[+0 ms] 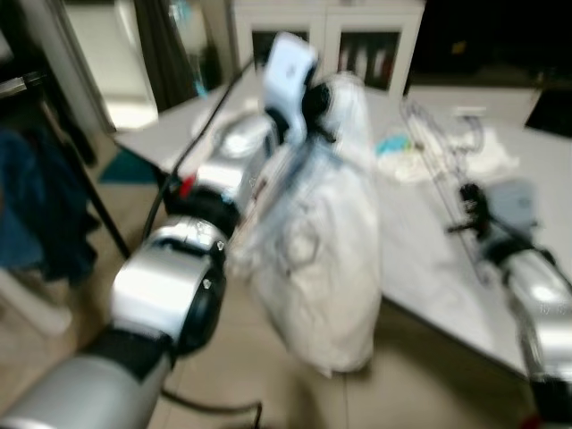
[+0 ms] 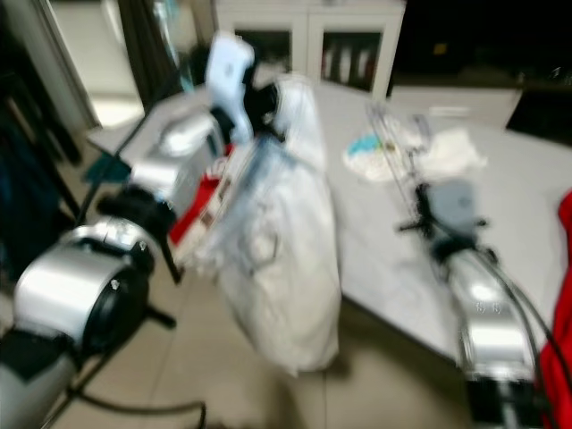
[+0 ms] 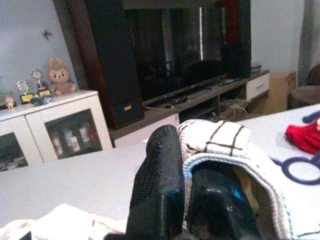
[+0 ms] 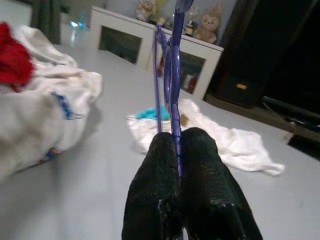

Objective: Hang hanger

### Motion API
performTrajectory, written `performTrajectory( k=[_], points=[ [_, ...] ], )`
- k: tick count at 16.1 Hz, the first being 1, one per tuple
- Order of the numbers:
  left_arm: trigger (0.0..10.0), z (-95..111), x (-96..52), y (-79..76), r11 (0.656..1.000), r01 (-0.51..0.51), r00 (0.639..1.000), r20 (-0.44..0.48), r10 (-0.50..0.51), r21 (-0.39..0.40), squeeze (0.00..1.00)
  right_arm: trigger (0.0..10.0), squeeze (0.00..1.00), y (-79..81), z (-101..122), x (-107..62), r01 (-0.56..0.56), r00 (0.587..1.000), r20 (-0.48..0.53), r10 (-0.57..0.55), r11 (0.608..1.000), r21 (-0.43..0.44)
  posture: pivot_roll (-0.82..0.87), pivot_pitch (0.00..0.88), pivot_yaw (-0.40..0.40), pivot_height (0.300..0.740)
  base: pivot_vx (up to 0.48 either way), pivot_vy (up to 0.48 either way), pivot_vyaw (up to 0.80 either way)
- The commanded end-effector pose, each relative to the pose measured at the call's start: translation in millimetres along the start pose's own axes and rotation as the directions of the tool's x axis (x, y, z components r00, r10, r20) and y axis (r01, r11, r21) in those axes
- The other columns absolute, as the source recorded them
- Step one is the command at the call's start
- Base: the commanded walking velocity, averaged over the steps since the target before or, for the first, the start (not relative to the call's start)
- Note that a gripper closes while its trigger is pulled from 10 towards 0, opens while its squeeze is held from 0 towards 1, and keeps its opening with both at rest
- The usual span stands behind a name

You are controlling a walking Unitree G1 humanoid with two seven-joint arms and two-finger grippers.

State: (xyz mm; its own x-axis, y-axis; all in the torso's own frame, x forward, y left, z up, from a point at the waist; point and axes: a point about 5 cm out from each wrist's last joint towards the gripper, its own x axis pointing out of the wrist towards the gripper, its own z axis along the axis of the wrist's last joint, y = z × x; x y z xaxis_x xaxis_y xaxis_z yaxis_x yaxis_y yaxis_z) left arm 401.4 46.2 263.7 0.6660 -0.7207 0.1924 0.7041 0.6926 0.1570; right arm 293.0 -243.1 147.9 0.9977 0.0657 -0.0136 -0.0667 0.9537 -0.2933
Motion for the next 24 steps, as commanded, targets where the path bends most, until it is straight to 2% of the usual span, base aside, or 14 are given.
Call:
performTrajectory(
  k=[1,5,8,9,12,13,14,15,17,20,21,23,24],
  points=[
    [10.0,13.3,1.9,4.0,1.0,-0.011,0.999,0.043,0.01,0.029,0.0,10.0,0.0,1.3,3.0,2.5,-0.014,1.0,0.003,0.014,1.0,-0.011,-0.16,0.0,0.05,0.74,0.0,0.0,0.0],
    [10.0,12.6,-0.7,7.8,0.999,-0.023,0.999,0.046,0.022,0.032,0.0,10.0,0.0,3.4,4.6,5.2,-0.033,0.999,0.008,0.033,0.999,-0.01,-0.15,0.0,0.045,0.74,0.0,0.0,0.0],
    [10.0,14.3,-1.6,12.2,0.998,-0.048,0.998,0.047,0.046,0.04,0.0,10.0,0.0,13.0,11.0,1.1,-0.167,0.985,0.035,0.167,0.986,0.0,-0.15,0.0,0.047,0.74,0.0,0.0,0.0],
    [10.0,14.6,-2.5,15.1,0.997,-0.065,0.997,0.041,0.063,0.044,0.0,10.0,0.0,9.7,12.3,-2.3,-0.215,0.976,0.023,0.215,0.976,-0.022,-0.16,0.0,0.054,0.74,0.0,0.0,0.0],
    [10.0,10.3,-4.2,16.8,0.996,-0.086,0.996,0.028,0.085,0.031,0.0,10.0,0.0,-5.1,12.6,-5.1,-0.229,0.973,-0.013,0.229,0.971,-0.068,-0.17,0.0,0.058,0.74,0.0,0.0,0.0],
    [10.0,1.7,-5.5,15.2,0.995,-0.101,0.995,0.012,0.102,-0.017,0.0,10.0,0.0,-10.4,11.0,-4.2,-0.202,0.979,-0.03,0.2,0.976,-0.078,-0.18,0.0,0.06,0.74,0.0,0.0,0.0],
    [10.0,-10.4,-7.9,12.1,0.99,-0.117,0.993,-0.009,0.116,-0.085,0.0,10.0,0.0,-9.2,8.4,-3.0,-0.171,0.985,-0.038,0.169,0.982,-0.081,-0.18,0.0,0.06,0.74,0.0,0.0,0.0],
    [10.0,-18.3,-9.9,10.2,0.986,-0.125,0.992,-0.028,0.122,-0.115,0.0,10.0,0.0,-5.5,6.7,-3.0,-0.163,0.986,-0.036,0.161,0.983,-0.082,-0.18,0.0,0.058,0.74,0.0,0.0,0.0],
    [10.0,-54.1,-23.3,2.7,0.966,-0.164,0.982,-0.128,0.14,-0.202,0.0,10.0,0.0,10.0,2.2,-3.5,-0.097,0.995,-0.018,0.096,0.994,-0.053,-0.16,0.0,0.046,0.74,0.0,0.0,0.0],
    [10.0,-71.9,-33.6,0.5,0.952,-0.189,0.973,-0.177,0.149,-0.241,0.0,10.0,0.0,15.6,8.2,-3.8,-0.109,0.994,0.03,0.109,0.994,0.004,-0.14,0.0,0.038,0.74,0.0,0.0,0.0],
    [10.0,-77.0,-38.3,1.8,0.948,-0.205,0.968,-0.191,0.161,-0.242,0.0,10.0,0.0,13.8,18.1,-3.4,-0.172,0.983,0.076,0.17,0.985,0.023,-0.13,0.0,0.032,0.74,0.0,0.0,0.0],
    [10.0,-73.5,-37.9,5.2,0.949,-0.215,0.967,-0.187,0.174,-0.229,0.0,10.0,0.0,12.1,26.4,-4.6,-0.264,0.96,0.108,0.259,0.964,0.036,-0.13,0.0,0.031,0.74,0.0,0.0,0.0],
    [10.0,-64.1,-34.5,9.7,0.954,-0.217,0.968,-0.169,0.184,-0.206,0.0,10.0,0.0,27.2,30.8,-18.9,-0.495,0.864,0.111,0.491,0.869,0.012,-0.13,0.0,0.031,0.74,0.0,0.0,0.0]
  ],
)
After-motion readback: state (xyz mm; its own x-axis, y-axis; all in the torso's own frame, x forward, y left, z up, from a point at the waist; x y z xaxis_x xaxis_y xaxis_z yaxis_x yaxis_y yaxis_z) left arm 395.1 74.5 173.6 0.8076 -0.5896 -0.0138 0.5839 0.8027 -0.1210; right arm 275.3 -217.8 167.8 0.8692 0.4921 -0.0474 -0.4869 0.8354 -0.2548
